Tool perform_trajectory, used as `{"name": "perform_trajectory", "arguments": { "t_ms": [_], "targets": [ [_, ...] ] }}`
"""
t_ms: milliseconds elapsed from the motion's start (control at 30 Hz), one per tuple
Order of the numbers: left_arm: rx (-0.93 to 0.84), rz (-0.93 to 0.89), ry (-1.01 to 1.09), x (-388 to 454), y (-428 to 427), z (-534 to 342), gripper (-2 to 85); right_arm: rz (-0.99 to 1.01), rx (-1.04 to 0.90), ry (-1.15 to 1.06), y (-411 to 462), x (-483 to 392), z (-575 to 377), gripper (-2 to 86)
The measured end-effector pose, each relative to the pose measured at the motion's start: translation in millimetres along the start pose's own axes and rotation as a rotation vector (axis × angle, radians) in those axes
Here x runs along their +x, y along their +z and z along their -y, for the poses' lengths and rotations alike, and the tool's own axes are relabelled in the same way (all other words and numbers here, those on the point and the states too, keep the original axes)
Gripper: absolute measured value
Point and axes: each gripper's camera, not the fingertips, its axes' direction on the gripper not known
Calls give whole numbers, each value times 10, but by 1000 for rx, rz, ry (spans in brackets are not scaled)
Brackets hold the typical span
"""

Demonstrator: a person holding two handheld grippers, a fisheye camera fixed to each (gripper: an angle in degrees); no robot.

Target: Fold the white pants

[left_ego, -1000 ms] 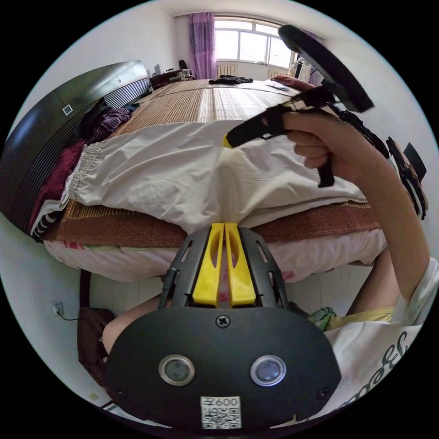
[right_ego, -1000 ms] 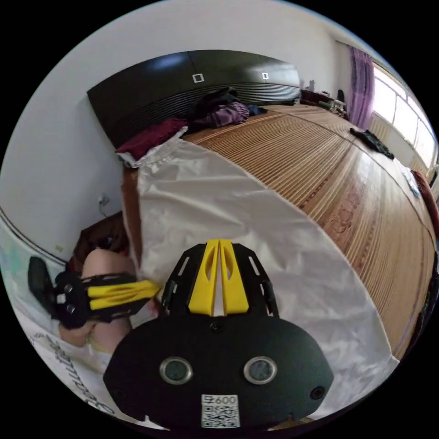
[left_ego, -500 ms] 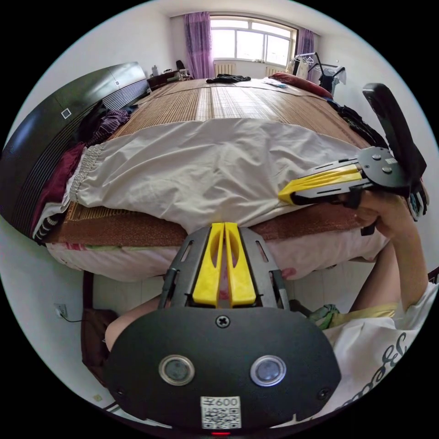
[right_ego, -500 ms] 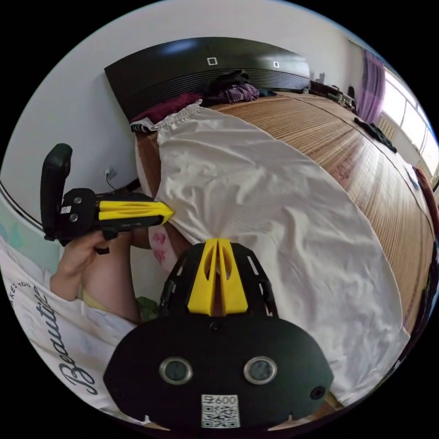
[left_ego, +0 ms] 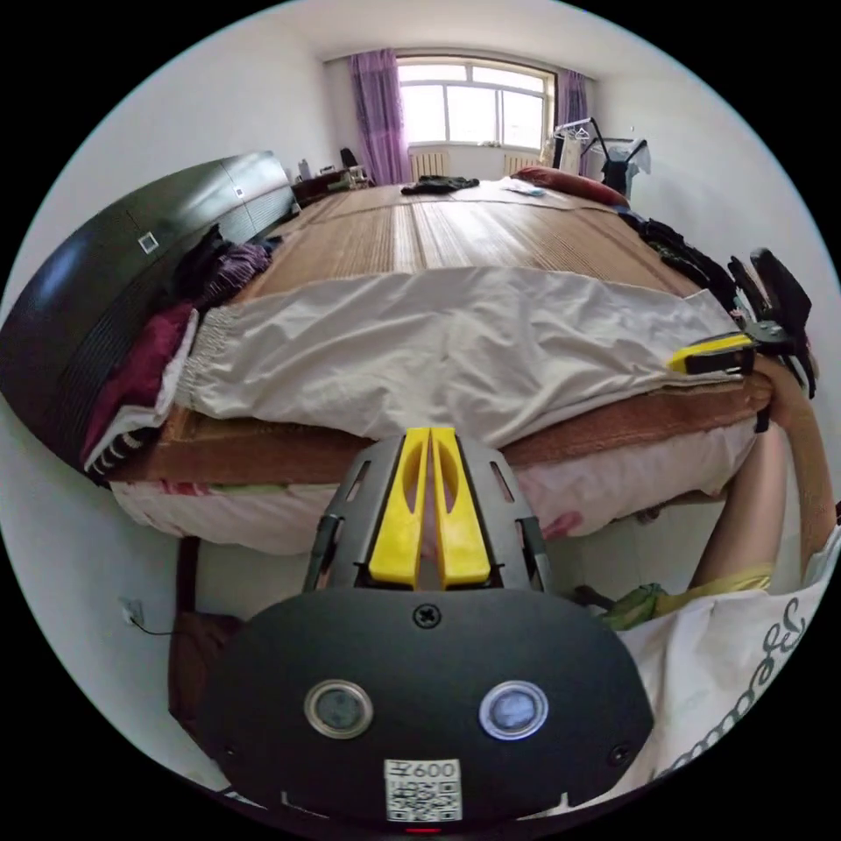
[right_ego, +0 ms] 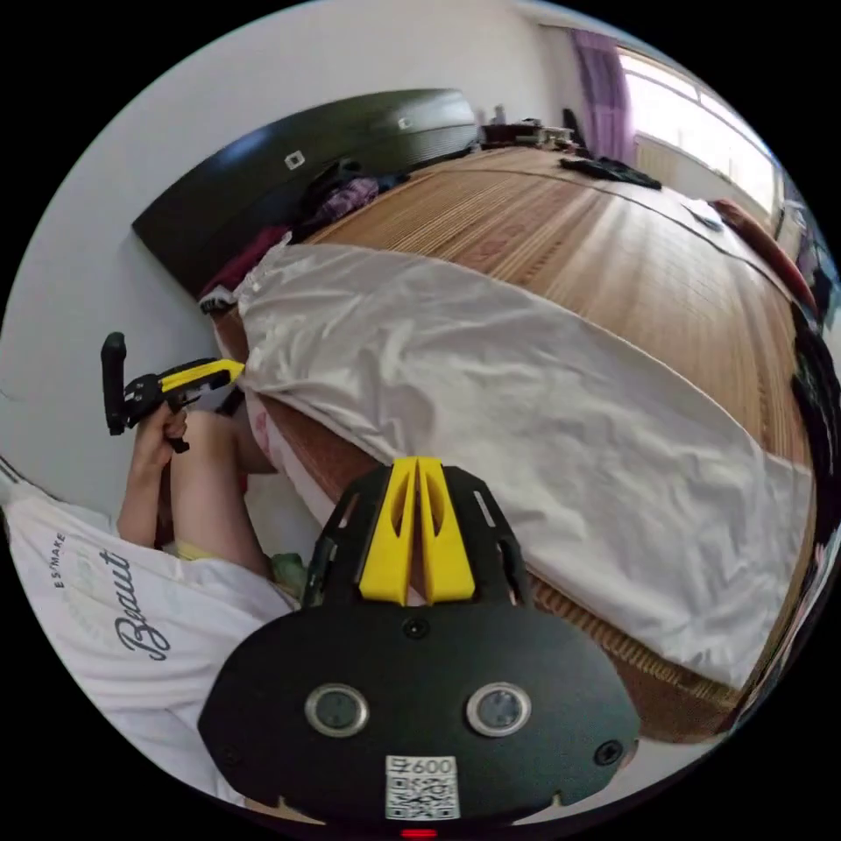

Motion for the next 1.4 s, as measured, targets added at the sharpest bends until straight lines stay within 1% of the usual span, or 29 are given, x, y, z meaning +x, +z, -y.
{"name": "perform_trajectory", "arguments": {
  "t_ms": [67,133,167,200,267,300,333,367,400,433,500,533,600,667,733,800,833,867,900,967,1000,1033,1067,1133,1167,1233,1300,1367,1400],
  "targets": [
    [22,150,65,-347,-158,392,10,-22,111,157,-504,474,-86,-8],
    [82,233,34,-756,-187,758,10,-81,189,289,-785,829,-204,-8],
    [128,201,-16,-1090,-139,1009,10,-122,209,374,-898,1035,-279,-8],
    [133,161,-36,-1270,-85,1148,10,-138,211,402,-931,1119,-307,-8],
    [90,-11,-89,-1903,289,1683,9,-212,186,461,-957,1359,-363,-9],
    [64,-39,-96,-2033,403,1799,9,-245,169,470,-944,1408,-367,-9],
    [-17,-39,-90,-2235,645,2001,9,-309,130,475,-915,1514,-374,-8],
    [-144,5,-50,-2383,900,2157,9,-262,161,447,-956,1608,-390,-8],
    [-192,34,-20,-2445,1001,2209,9,-238,167,465,-983,1684,-399,-8],
    [-175,-13,26,-2577,1010,2281,9,-207,173,521,-1047,1825,-409,-8],
    [-156,-63,-70,-2889,900,2409,8,-253,155,549,-1130,1901,-406,-8],
    [-146,-93,-122,-3061,824,2472,8,-333,128,533,-1160,1895,-410,-8],
    [-115,-102,-173,-3249,656,2526,8,-399,109,529,-1189,1902,-451,-8],
    [5,-185,-355,-3457,315,2455,8,-460,84,519,-1165,1817,-458,-8],
    [131,-223,-456,-3442,-1,2299,7,-574,75,533,-1139,1613,-430,-8],
    [162,-282,-304,-3190,-242,2272,7,-623,138,486,-1109,1237,-368,-9],
    [103,-342,-160,-2959,-319,2282,7,-605,196,403,-1037,885,-280,-9],
    [47,-353,-68,-2742,-384,2246,8,-574,242,317,-901,508,-160,-8],
    [35,-340,-42,-2648,-421,2207,8,-551,259,273,-806,315,-91,-8],
    [14,-303,66,-2384,-531,2016,9,-366,285,73,-320,-409,165,-8],
    [-10,-297,102,-2343,-519,1971,9,-311,274,44,-181,-544,211,-8],
    [-91,-258,137,-2326,-437,1891,9,-231,208,-3,109,-742,271,-8],
    [-156,-210,141,-2388,-350,1808,9,-239,144,-16,380,-843,248,-8],
    [-169,-230,153,-2600,-325,1695,9,-294,92,-84,713,-904,12,-8],
    [-172,-262,106,-2833,-349,1650,9,-283,136,-74,701,-854,-191,-8],
    [-156,-329,20,-3200,-446,1570,8,-261,106,-23,652,-674,-399,-8],
    [-98,-264,-85,-3487,-619,1423,8,-301,73,29,627,-517,-648,-8],
    [-46,-44,-292,-3706,-911,1145,6,-349,70,28,618,-467,-1069,-8],
    [-20,-31,-282,-3671,-990,1079,6,-355,74,34,613,-468,-1178,-8]
  ]
}}
